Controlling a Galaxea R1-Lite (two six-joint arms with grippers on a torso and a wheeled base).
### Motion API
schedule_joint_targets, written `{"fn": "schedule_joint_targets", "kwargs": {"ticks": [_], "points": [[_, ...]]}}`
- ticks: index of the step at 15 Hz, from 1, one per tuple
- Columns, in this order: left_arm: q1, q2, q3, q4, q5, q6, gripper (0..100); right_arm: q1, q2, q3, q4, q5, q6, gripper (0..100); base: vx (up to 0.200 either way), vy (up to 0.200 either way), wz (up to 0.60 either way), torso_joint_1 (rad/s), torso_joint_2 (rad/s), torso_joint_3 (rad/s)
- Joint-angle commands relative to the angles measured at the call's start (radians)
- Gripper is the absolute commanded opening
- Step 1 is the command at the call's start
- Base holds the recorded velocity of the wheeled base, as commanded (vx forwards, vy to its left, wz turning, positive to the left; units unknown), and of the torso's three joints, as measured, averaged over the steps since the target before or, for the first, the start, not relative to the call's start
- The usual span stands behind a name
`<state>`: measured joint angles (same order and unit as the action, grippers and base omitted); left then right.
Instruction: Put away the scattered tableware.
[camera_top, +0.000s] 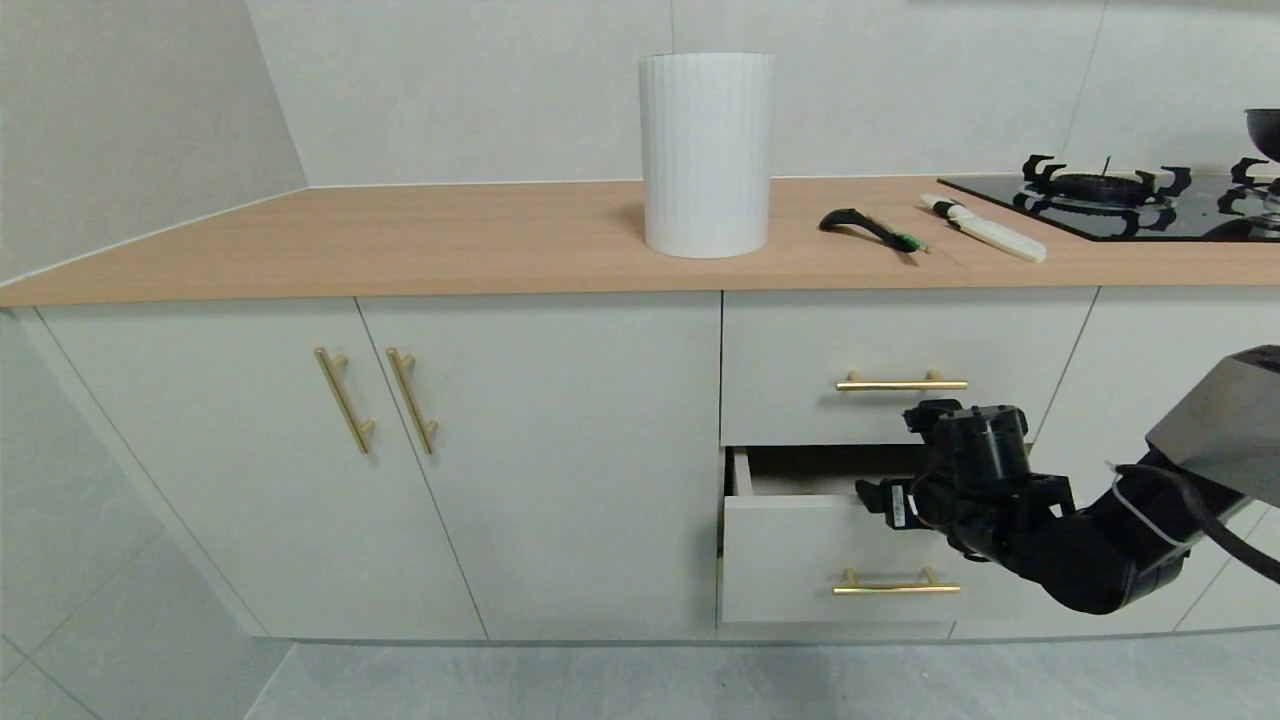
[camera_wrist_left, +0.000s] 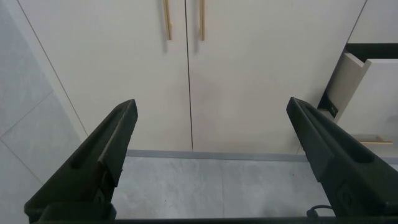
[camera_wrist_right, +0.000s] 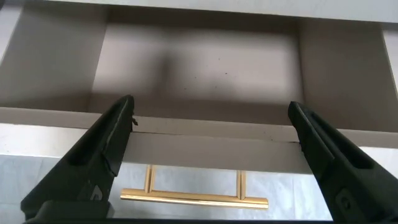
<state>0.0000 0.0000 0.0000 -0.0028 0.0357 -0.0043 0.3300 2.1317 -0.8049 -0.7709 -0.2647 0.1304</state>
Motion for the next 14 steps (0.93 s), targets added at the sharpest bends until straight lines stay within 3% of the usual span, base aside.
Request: {"fn": "schedule_joint_targets", "kwargs": {"ticks": [1,7,14], "points": [[0.000,0.000,0.000,0.000,0.000,0.000,100,0.000,-0.001,0.003,0.007,0.001,-0.002,100,0.000,0.000,0.00,0.000,0.00,0.000],[0.000,0.000,0.000,0.000,0.001,0.000,100,0.001,-0.033,0.016,0.061,0.004,-0.005,100,0.000,0.000,0.00,0.000,0.00,0.000],[0.000,0.000,0.000,0.000,0.000,0.000,100,0.024,-0.145,0.033,0.259,0.045,-0.008,100,0.000,0.000,0.00,0.000,0.00,0.000]]}}
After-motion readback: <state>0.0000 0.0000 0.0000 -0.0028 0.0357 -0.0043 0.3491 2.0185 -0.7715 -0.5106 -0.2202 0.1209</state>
